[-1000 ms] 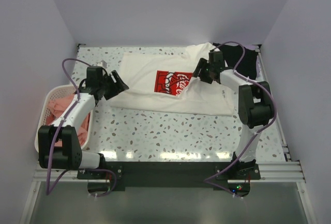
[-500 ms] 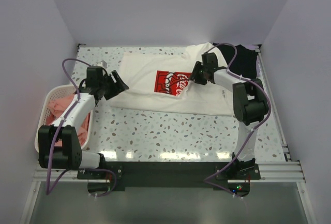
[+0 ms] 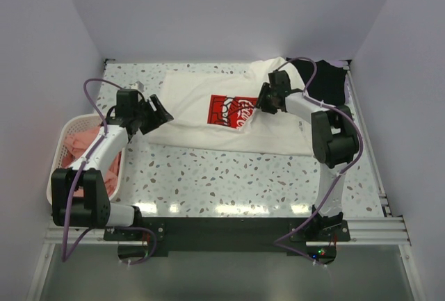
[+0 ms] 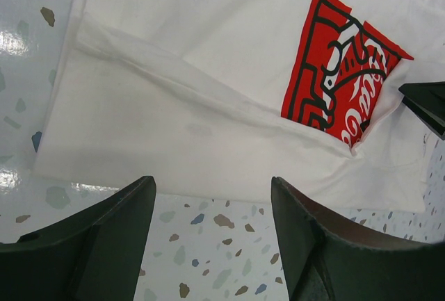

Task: Fold and stack the t-shirts
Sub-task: Fold the tshirt

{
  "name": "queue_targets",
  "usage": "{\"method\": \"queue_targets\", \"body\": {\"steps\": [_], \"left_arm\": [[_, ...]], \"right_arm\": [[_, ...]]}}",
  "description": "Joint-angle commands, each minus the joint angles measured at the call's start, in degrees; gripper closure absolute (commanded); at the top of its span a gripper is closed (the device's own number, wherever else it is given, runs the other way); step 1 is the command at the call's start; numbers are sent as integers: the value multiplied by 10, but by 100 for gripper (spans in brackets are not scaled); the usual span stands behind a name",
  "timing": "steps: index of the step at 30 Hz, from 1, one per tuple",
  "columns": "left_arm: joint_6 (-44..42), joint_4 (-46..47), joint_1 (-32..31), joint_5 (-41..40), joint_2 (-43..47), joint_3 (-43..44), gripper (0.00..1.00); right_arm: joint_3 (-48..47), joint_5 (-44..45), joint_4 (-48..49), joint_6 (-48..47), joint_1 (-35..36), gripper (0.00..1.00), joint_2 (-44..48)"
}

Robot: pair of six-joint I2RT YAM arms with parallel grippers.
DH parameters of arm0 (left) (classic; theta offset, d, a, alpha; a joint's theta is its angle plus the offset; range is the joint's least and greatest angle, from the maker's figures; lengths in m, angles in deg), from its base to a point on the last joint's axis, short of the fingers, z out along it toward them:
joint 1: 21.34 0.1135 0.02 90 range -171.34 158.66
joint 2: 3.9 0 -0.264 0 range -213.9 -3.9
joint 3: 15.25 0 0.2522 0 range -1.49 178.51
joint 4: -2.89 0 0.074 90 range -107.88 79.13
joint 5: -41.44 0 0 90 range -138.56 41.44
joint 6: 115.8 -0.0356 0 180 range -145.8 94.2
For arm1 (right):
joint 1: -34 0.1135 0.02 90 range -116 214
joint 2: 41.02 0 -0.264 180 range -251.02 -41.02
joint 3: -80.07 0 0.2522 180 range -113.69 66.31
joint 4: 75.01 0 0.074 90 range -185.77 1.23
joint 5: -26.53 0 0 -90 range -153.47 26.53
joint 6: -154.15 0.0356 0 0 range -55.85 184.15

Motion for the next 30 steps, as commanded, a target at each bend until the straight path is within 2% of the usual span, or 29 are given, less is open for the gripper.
{"method": "queue_targets", "body": {"steps": [1, 13, 17, 19, 24, 30], "left_arm": [[-9, 23, -3, 7, 0, -3, 28], [-9, 21, -3, 9, 0, -3, 28], [-9, 22, -3, 9, 0, -3, 28], [-9, 22, -3, 10, 0, -3, 28], [-9, 23, -3, 10, 0, -3, 28], [-9, 22, -3, 10, -2, -3, 28]], "right_arm": [[-2, 46, -6, 0, 6, 57, 23], [1, 55, 3, 16, 6, 58, 14], [-17, 48, 2, 19, 6, 68, 1], [-20, 48, 9, 19, 6, 80, 0], [-37, 38, 19, 12, 12, 93, -5], [-58, 37, 24, -14, 34, 96, -14]]}}
